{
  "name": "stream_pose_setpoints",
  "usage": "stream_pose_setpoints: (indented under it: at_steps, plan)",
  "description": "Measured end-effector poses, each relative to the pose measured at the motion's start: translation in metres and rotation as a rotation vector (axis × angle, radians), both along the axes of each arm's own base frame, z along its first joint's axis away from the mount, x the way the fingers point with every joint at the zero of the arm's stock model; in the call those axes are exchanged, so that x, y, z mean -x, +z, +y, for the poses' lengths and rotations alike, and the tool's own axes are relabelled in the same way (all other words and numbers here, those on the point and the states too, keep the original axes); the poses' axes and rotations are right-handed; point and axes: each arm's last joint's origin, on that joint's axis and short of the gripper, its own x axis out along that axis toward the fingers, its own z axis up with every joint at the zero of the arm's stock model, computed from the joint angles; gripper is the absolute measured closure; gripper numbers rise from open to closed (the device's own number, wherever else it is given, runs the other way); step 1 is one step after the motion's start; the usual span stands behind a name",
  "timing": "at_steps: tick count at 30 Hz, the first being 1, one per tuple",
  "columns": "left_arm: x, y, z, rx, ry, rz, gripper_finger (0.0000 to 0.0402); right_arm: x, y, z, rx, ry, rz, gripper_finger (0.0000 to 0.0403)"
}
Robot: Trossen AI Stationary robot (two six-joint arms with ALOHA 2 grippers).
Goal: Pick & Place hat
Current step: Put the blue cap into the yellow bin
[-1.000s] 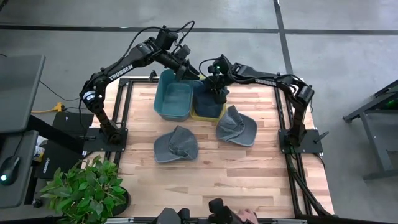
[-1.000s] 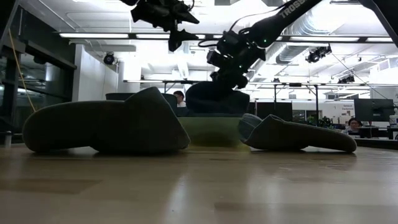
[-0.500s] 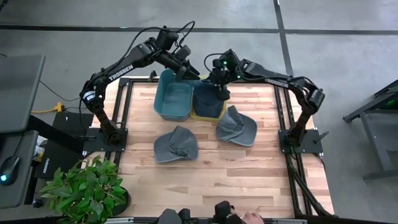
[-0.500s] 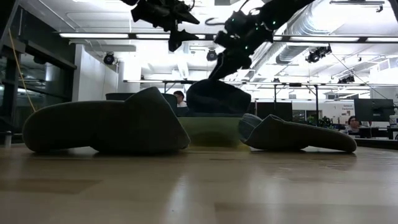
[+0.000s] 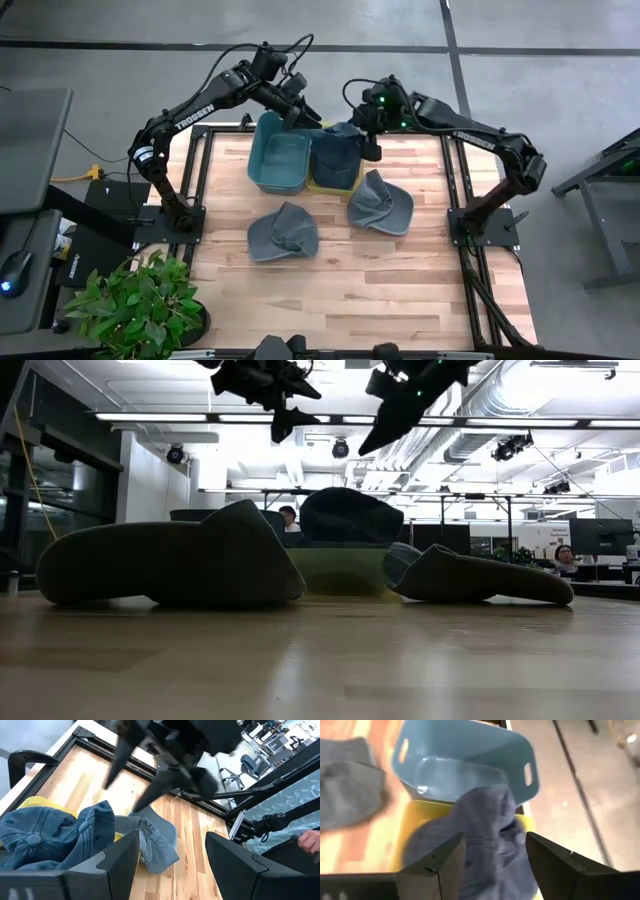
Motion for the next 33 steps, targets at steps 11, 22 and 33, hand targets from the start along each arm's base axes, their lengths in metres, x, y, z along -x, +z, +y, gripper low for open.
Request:
stream_pose_setpoints:
  at_steps: [11,22,33]
  plan:
    - [0.0,0.0,0.0,-0.005,-0.001,-0.004,0.0176,-0.012,-0.014,0.037,-0.166,-0.032,0.062,0.0348]
    - [0.0,0.001,0.0,-0.025,-0.01,-0.011,0.0176,-0.028,-0.052,0.048,-0.304,-0.224,-0.133,0.0399]
    - [-0.006,0.003,-0.004,-0.048,-0.032,-0.041,0.0176,-0.028,-0.083,0.044,-0.461,-0.501,-0.403,0.0402]
